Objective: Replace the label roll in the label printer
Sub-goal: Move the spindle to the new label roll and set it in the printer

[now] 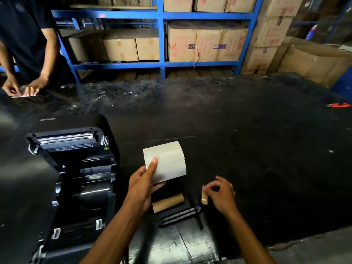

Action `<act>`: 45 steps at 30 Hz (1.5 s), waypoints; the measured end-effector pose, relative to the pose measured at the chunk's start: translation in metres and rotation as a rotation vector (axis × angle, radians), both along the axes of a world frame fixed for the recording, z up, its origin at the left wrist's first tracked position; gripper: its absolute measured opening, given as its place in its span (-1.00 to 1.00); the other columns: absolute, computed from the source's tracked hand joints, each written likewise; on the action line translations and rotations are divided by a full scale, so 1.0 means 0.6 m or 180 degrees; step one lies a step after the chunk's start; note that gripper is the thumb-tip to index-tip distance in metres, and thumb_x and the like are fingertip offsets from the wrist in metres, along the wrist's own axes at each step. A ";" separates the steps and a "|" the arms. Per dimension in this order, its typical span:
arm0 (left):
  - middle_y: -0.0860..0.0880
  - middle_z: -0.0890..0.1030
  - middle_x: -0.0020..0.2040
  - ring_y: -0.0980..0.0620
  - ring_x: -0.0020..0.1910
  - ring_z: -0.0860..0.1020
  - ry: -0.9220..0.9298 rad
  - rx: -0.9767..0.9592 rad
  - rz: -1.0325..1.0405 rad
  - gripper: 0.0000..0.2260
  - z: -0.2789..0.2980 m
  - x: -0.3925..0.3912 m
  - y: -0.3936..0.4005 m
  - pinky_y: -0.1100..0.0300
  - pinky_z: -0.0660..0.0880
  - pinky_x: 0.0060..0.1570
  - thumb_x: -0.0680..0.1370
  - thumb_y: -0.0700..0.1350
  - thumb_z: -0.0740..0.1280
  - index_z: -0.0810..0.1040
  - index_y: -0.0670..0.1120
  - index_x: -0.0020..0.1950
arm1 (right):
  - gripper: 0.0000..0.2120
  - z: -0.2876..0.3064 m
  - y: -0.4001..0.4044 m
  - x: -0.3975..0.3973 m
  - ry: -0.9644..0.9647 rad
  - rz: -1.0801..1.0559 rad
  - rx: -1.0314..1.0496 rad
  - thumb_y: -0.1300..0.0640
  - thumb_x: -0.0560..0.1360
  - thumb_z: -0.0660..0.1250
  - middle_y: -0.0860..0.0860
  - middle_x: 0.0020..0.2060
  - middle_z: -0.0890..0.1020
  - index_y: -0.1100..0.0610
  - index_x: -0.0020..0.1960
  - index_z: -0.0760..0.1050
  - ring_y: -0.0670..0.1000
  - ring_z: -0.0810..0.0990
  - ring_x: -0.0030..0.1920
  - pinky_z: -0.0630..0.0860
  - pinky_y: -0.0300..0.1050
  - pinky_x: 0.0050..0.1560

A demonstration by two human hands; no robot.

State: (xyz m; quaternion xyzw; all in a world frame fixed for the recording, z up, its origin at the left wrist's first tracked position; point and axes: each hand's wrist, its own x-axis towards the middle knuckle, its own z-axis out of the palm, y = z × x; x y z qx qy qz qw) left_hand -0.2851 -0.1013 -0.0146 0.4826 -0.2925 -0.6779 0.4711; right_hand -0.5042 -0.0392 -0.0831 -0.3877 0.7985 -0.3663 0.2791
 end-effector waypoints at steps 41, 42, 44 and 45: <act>-0.03 0.75 -0.13 -0.09 0.09 0.61 0.1006 0.0267 -0.0065 -0.71 -0.010 0.036 0.031 0.00 0.67 -0.20 0.41 0.07 0.37 0.56 -0.04 0.05 | -0.87 0.151 0.001 0.013 -0.1304 -0.0842 -0.1232 0.10 0.42 0.44 0.06 -0.18 0.64 0.05 -0.13 0.49 -0.02 0.63 -0.17 0.53 -0.22 -0.27; -0.04 0.75 -0.11 -0.09 0.09 0.61 0.1009 0.0263 -0.0081 -0.68 -0.006 0.037 0.032 -0.01 0.67 -0.20 0.38 0.08 0.38 0.56 -0.05 0.06 | -0.88 0.149 0.003 0.013 -0.1247 -0.0773 -0.1267 0.12 0.42 0.44 0.08 -0.17 0.64 0.04 -0.14 0.48 -0.01 0.63 -0.17 0.55 -0.22 -0.26; -0.09 0.72 0.00 -0.12 0.11 0.61 0.0973 0.0261 -0.0099 -0.63 0.001 0.038 0.032 -0.01 0.66 -0.22 0.37 0.07 0.40 0.53 -0.07 0.09 | -0.87 0.151 0.006 0.011 -0.1058 -0.0640 -0.1434 0.14 0.43 0.43 0.12 -0.15 0.64 0.06 -0.12 0.48 -0.02 0.63 -0.18 0.56 -0.23 -0.24; -0.12 0.67 0.08 -0.13 0.12 0.60 0.0945 0.0247 -0.0102 -0.62 0.004 0.038 0.033 -0.02 0.66 -0.22 0.37 0.07 0.39 0.51 -0.07 0.11 | -0.87 0.154 0.007 0.010 -0.0871 -0.0564 -0.1574 0.15 0.42 0.44 0.09 -0.15 0.64 0.05 -0.11 0.49 -0.07 0.62 -0.19 0.56 -0.29 -0.23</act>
